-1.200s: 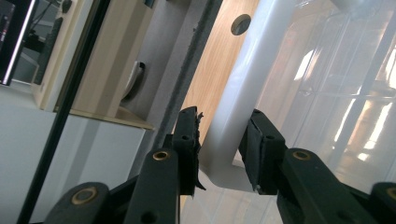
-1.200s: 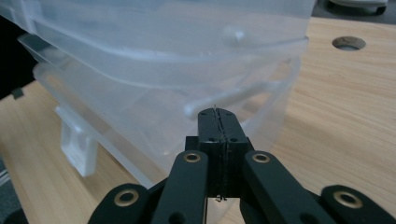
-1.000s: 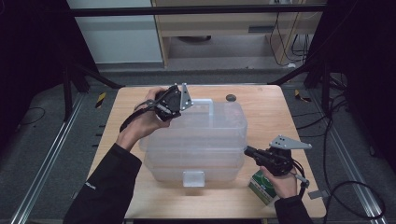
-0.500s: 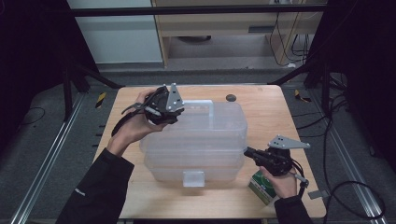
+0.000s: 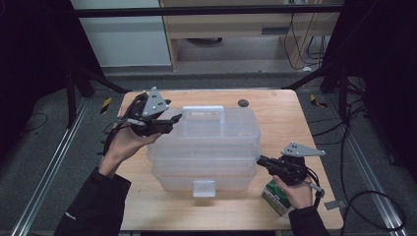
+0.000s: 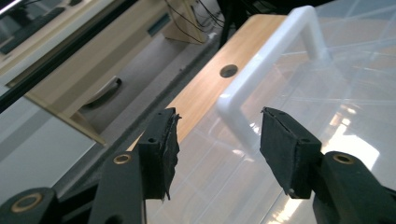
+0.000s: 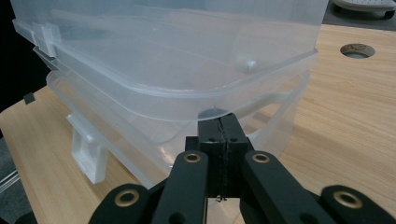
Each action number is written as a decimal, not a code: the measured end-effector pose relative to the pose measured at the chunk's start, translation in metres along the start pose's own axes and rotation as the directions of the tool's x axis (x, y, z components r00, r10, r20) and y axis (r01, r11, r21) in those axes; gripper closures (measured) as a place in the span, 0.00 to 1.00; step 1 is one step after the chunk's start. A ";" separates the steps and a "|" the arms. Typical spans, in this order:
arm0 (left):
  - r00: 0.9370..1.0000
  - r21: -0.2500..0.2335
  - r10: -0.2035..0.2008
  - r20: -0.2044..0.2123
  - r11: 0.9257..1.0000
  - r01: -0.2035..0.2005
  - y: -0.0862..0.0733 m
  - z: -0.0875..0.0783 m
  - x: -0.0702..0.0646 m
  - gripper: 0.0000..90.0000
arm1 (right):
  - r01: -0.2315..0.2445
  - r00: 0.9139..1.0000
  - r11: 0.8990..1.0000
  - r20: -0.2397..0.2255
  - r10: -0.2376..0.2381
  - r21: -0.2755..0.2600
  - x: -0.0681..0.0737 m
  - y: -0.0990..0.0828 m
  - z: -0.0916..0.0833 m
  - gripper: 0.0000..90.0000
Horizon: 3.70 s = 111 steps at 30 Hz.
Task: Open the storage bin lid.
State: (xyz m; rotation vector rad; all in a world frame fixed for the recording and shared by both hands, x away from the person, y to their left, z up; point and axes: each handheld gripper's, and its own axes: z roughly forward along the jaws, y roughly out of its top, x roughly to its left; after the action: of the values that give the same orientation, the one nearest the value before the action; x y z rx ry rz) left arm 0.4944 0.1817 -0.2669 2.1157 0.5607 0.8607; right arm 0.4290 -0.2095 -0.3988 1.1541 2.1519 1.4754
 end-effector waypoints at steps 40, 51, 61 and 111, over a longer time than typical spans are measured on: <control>0.873 -0.094 -0.474 -0.120 0.880 0.465 -0.171 -0.053 0.004 0.99 | 0.001 1.000 1.000 -0.001 -0.001 0.013 0.000 0.000 0.001 1.00; 0.900 -0.010 -0.435 0.017 0.900 0.435 -0.187 -0.041 -0.019 0.99 | -0.002 1.000 1.000 -0.002 0.002 0.012 0.000 -0.001 0.002 1.00; 0.901 -0.017 -0.405 0.154 0.911 0.413 -0.177 -0.030 -0.035 0.99 | -0.001 1.000 1.000 -0.004 0.002 0.013 0.000 -0.001 0.002 1.00; 0.915 -0.104 -0.404 0.007 0.909 0.403 -0.150 -0.033 -0.024 0.87 | -0.009 0.999 0.999 -0.041 0.007 -0.047 -0.008 0.028 -0.001 1.00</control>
State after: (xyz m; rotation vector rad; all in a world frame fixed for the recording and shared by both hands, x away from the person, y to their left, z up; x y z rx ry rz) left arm 0.4379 0.2742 -0.3787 1.8081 0.9047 0.6526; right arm 0.4466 -0.2115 -0.3752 1.1276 2.1287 1.5575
